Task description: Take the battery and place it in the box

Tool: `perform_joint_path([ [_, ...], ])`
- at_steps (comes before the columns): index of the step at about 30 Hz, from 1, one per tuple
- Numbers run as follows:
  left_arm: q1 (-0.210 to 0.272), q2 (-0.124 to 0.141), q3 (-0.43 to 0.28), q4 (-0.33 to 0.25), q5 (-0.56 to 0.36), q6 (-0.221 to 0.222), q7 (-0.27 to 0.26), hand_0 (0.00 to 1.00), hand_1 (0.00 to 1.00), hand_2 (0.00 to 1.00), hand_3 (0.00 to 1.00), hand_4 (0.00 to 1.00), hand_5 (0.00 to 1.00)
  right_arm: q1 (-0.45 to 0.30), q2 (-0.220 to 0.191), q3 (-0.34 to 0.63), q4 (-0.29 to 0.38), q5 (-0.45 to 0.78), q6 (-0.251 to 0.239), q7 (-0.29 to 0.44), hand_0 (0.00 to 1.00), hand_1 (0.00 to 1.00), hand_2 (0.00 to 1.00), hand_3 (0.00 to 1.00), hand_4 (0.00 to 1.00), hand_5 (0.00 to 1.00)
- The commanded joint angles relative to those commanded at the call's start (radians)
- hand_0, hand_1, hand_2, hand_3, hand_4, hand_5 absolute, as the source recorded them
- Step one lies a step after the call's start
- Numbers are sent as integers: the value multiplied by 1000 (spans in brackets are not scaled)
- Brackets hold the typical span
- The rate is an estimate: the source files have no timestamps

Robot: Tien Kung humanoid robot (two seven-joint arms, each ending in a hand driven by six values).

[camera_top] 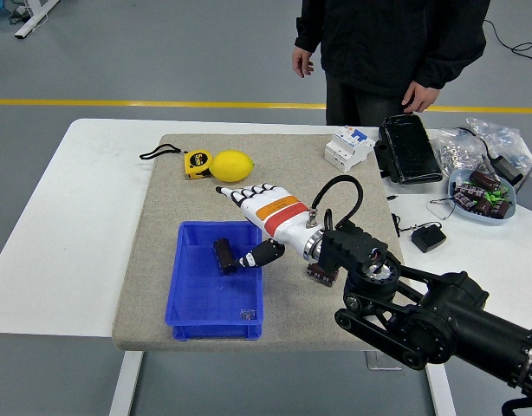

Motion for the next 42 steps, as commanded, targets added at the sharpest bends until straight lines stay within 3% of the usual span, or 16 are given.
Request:
perform_joint_path([
  [2, 1, 0, -1, 0, 1, 0, 0, 723, 677, 683, 587, 634, 545, 3, 0, 14, 15, -4, -9, 3, 913, 907, 958, 998, 998, 339],
  [3, 2, 0, -2, 0, 2, -1, -1, 722, 677, 685, 587, 637, 548, 3, 0, 20, 22, -5, -10, 3, 866, 863, 909, 998, 998, 340],
  [8, 1, 2, 2, 2, -9, 1, -7, 722, 677, 685, 587, 637, 548, -13, 0, 76, 91, 17, -4, -10, 866, 863, 909, 998, 998, 340],
  [9, 1, 2, -1, 3, -7, 2, -7, 723, 677, 683, 587, 636, 546, -21, 0, 87, 107, 23, 2, -16, 753, 752, 780, 863, 998, 337],
  [11, 0, 2, -3, 4, -5, 2, -8, 723, 677, 683, 587, 636, 546, -42, -27, 111, 138, 33, 11, -26, 753, 752, 780, 863, 998, 337],
  [14, -2, 1, -3, 5, -10, 4, -10, 723, 677, 683, 587, 636, 546, -97, -105, 158, 201, 36, 22, -42, 753, 752, 780, 863, 998, 337],
  [15, -2, 1, -2, 5, -11, 4, -10, 723, 677, 683, 588, 636, 547, -105, -118, 163, 210, 37, 22, -43, 703, 690, 723, 809, 998, 340],
  [19, -3, -1, -9, 5, -11, 6, -13, 723, 677, 683, 588, 636, 547, -180, -212, 204, 264, 33, 25, -57, 703, 690, 723, 809, 998, 340],
  [24, -1, -4, -24, 5, 5, 6, -12, 723, 677, 683, 586, 636, 546, -253, -264, 226, 279, 20, 30, -72, 666, 646, 689, 777, 998, 344],
  [29, 1, -7, -32, 5, 18, 5, -11, 723, 677, 683, 586, 635, 545, -295, -255, 218, 272, -3, 19, -72, 660, 634, 676, 770, 998, 343],
  [34, 2, -9, -30, 5, 18, 6, -10, 722, 676, 684, 586, 635, 545, -323, -224, 204, 214, -21, 12, -70, 654, 629, 669, 768, 998, 341],
  [42, 2, -10, -29, 5, 15, 7, -10, 721, 676, 684, 586, 634, 544, -347, -202, 193, 179, -19, 5, -70, 650, 626, 667, 764, 998, 342],
])
